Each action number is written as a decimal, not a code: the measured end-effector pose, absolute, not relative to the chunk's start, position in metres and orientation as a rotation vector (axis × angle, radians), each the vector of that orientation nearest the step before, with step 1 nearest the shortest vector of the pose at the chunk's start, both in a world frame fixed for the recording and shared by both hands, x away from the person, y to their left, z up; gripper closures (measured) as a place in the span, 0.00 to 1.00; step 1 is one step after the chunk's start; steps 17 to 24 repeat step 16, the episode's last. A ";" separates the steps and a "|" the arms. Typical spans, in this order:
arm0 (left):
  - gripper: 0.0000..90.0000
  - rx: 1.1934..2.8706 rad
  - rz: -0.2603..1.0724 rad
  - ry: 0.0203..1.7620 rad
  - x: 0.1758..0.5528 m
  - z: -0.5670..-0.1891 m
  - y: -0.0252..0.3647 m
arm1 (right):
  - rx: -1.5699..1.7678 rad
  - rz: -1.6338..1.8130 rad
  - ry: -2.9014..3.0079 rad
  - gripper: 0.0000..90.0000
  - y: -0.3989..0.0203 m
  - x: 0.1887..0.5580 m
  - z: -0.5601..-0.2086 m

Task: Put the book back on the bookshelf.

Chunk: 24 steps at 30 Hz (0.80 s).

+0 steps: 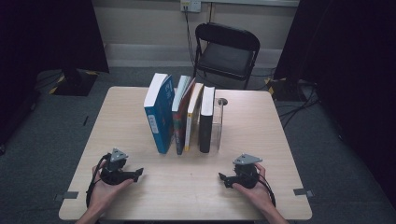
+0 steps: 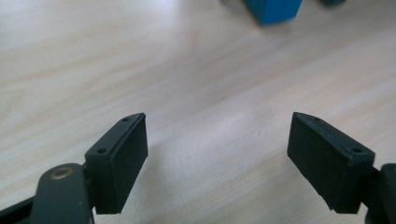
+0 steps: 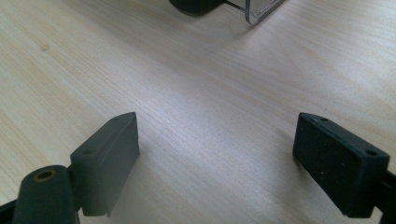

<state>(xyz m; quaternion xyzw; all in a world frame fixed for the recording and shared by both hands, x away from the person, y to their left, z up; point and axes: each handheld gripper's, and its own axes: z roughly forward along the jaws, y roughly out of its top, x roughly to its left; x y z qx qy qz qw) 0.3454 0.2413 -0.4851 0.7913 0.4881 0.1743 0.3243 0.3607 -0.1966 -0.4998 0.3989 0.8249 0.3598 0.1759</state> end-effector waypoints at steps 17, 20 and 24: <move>0.08 2.052 0.507 1.211 0.345 -0.502 0.236 | 1.129 1.017 2.336 0.15 -0.197 0.361 -0.500; 0.08 2.052 0.507 1.211 0.345 -0.502 0.236 | 1.129 1.017 2.336 0.15 -0.197 0.361 -0.500; 0.08 2.052 0.507 1.211 0.345 -0.502 0.236 | 1.129 1.017 2.336 0.15 -0.197 0.361 -0.500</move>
